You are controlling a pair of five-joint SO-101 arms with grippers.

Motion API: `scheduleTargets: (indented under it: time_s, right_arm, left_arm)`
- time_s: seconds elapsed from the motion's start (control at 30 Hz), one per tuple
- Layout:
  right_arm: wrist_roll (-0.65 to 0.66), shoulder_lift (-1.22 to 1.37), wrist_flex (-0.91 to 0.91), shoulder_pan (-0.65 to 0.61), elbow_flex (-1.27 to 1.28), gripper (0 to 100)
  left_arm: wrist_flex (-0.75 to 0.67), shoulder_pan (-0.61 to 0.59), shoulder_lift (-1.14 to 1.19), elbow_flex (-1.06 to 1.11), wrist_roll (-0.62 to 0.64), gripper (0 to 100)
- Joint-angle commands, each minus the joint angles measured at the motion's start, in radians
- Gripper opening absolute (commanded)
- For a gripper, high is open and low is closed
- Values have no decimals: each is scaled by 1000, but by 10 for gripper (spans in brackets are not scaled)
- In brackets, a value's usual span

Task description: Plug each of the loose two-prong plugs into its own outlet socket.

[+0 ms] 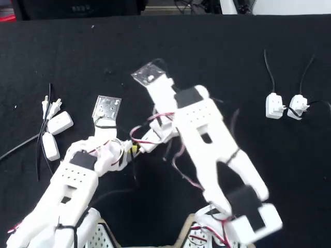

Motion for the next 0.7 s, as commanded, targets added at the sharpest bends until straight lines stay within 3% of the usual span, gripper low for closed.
scheduleTargets:
  time_s: [0.0, 0.2, 0.33, 0.67]
  right_arm:
    - [2, 117, 43, -26, -163, 10]
    - [3, 320, 207, -25, -415, 10]
    - [6, 421, 284, -25, -535, 10]
    - [15, 585, 308, -25, -670, 10]
  left_arm:
    - [28, 5, -58, -5, -6, 252]
    - [28, 2, -60, -4, -6, 252]
    - [26, -65, -58, -12, 3, 252]
    - [14, -96, -60, -12, 28, 252]
